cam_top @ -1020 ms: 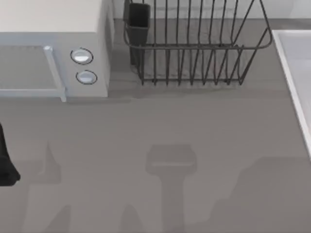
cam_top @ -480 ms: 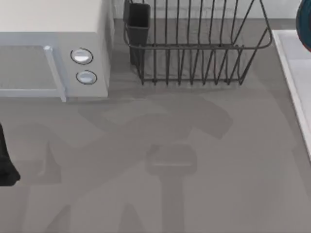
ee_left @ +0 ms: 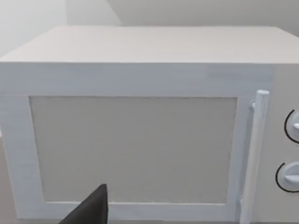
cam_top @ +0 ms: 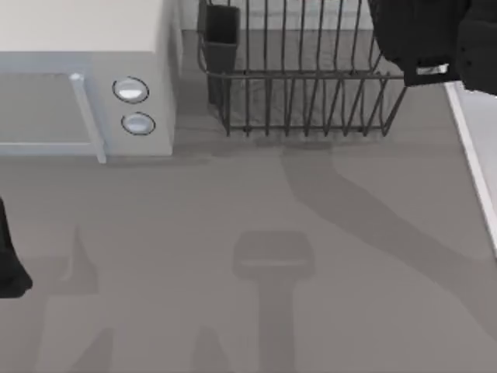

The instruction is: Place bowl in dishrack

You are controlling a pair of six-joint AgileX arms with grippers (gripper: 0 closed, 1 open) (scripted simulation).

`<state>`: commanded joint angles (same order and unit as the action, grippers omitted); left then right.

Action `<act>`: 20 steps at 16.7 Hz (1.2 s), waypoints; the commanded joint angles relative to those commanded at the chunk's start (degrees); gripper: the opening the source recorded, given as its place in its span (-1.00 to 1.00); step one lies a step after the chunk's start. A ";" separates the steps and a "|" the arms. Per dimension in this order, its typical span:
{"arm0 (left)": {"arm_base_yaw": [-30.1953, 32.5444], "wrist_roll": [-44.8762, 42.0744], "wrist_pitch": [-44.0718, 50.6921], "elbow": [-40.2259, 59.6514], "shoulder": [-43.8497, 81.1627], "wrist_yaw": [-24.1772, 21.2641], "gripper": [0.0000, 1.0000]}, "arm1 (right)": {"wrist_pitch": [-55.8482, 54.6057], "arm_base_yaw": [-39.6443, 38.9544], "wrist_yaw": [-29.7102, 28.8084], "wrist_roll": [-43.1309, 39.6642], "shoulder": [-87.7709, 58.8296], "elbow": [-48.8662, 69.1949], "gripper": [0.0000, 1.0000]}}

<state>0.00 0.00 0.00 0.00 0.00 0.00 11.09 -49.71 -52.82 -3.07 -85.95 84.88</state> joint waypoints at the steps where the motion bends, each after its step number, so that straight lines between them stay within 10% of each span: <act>1: 0.00 0.00 0.00 0.00 0.00 0.00 1.00 | -3.13 -3.13 -2.41 1.49 0.96 -0.73 -1.00; 12: 0.00 0.00 0.00 0.00 0.00 0.00 1.00 | -10.42 -8.94 -7.36 4.88 2.32 -2.32 -1.00; 20: 0.00 0.00 0.00 0.00 0.00 0.00 1.00 | -35.65 3.85 4.76 4.57 -18.35 -5.17 -1.00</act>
<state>0.00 0.00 0.00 0.00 0.00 0.00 -24.56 -45.86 -48.06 1.51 -104.31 79.71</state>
